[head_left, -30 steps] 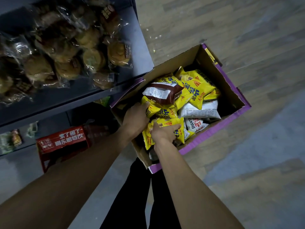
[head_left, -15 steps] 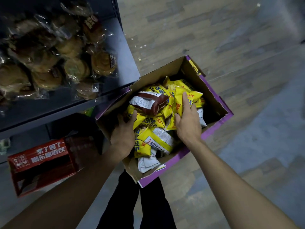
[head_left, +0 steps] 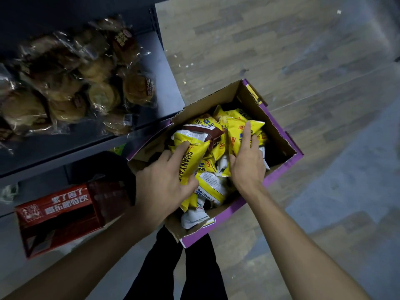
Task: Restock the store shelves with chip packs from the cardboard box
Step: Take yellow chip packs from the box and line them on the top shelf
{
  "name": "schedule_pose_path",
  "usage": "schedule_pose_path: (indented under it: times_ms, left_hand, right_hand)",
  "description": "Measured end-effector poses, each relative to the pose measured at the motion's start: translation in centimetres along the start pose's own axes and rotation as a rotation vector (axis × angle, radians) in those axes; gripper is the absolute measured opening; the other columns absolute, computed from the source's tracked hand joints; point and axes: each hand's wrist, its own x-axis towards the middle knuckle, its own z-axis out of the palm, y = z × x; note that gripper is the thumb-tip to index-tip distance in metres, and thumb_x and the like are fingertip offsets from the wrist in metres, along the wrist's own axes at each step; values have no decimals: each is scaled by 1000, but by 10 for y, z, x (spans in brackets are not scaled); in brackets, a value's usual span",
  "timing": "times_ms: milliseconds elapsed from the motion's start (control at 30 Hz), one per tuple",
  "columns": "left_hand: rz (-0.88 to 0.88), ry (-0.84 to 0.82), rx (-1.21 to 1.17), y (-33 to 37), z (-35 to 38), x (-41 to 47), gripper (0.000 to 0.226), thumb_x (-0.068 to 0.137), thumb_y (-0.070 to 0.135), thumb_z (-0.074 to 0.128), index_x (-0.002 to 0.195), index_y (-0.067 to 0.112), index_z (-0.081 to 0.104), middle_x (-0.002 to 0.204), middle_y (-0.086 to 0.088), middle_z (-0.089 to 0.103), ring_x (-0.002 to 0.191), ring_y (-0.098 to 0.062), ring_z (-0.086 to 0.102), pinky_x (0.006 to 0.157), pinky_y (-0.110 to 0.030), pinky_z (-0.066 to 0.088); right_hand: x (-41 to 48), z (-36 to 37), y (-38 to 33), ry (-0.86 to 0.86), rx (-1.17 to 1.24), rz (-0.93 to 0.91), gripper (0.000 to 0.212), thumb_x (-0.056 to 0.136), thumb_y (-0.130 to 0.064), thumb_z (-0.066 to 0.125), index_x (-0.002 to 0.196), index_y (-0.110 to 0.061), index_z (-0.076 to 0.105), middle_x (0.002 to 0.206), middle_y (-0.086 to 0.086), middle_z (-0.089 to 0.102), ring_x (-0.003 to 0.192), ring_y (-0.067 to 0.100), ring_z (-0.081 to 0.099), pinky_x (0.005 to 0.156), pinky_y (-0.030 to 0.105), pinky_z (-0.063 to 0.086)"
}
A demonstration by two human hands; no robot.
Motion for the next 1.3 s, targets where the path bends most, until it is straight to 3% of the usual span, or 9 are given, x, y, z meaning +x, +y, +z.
schedule_pose_path:
  times_ms: [167, 300, 467, 633, 800, 933, 1033, 1133, 1300]
  left_hand:
    - [60, 29, 83, 15, -6, 40, 72, 82, 48, 60, 143, 24, 28, 107, -4, 62, 86, -30, 66, 58, -40, 52]
    - [62, -90, 0, 17, 23, 72, 71, 87, 40, 65, 147, 22, 32, 101, -7, 58, 85, -31, 61, 61, -38, 50]
    - [59, -170, -38, 10, 51, 88, 79, 85, 45, 65, 152, 33, 25, 121, -12, 56, 97, -34, 61, 72, -40, 54]
    - [41, -287, 65, 9, 55, 101, 83, 85, 56, 62, 152, 41, 17, 122, -11, 51, 95, -34, 61, 73, -37, 53]
    - [-16, -404, 47, 8, 54, 107, 82, 88, 57, 58, 152, 46, 7, 132, -15, 42, 97, -35, 59, 74, -35, 49]
    - [2, -440, -49, 5, 40, 105, 89, 87, 52, 61, 153, 44, 1, 131, -18, 42, 95, -34, 57, 74, -30, 44]
    - [5, -410, -129, 0, 32, 89, 104, 77, 47, 75, 152, 46, 3, 115, -12, 48, 86, -27, 57, 72, -30, 46]
    - [-15, -370, -141, 1, 35, 74, 107, 74, 40, 80, 150, 49, 5, 109, -9, 50, 81, -27, 58, 73, -38, 53]
    - [-35, -248, 41, 12, 16, 64, 99, 69, 51, 77, 149, 44, 19, 107, 1, 64, 85, -23, 65, 63, -31, 49]
  right_hand:
    - [5, -6, 20, 50, 51, -24, 91, 91, -8, 60, 156, -22, -2, 160, 12, 15, 125, 40, 43, 87, 46, 48]
    - [14, -1, 23, -74, -11, 3, 104, 86, -26, 70, 156, -26, -6, 163, 7, 0, 134, 39, 36, 96, 43, 45]
    - [32, -2, 29, -229, 60, 87, 109, 85, -40, 70, 153, -37, -15, 163, 2, -11, 137, 42, 32, 97, 48, 45]
    - [45, 0, 36, -371, 75, 107, 97, 90, -60, 51, 148, -41, -25, 162, 4, -17, 142, 43, 23, 105, 54, 35]
    - [56, -8, 30, -472, 7, 138, 87, 93, -54, 39, 146, -42, -29, 161, 2, -21, 145, 39, 14, 109, 54, 29]
    - [52, -27, 26, -514, -63, 141, 91, 93, -50, 46, 148, -40, -27, 162, 10, -8, 141, 42, 18, 107, 52, 30]
    - [34, -29, 21, -371, -43, 150, 94, 91, -46, 58, 152, -39, -14, 147, 25, 27, 125, 43, 40, 93, 48, 42]
    - [18, -28, 20, -265, -25, 96, 93, 91, -42, 63, 155, -35, -3, 129, 22, 46, 110, 38, 55, 84, 43, 48]
    - [9, -56, 14, -194, -68, 28, 85, 90, -44, 63, 155, -33, 10, 121, 13, 56, 108, 33, 58, 79, 40, 48]
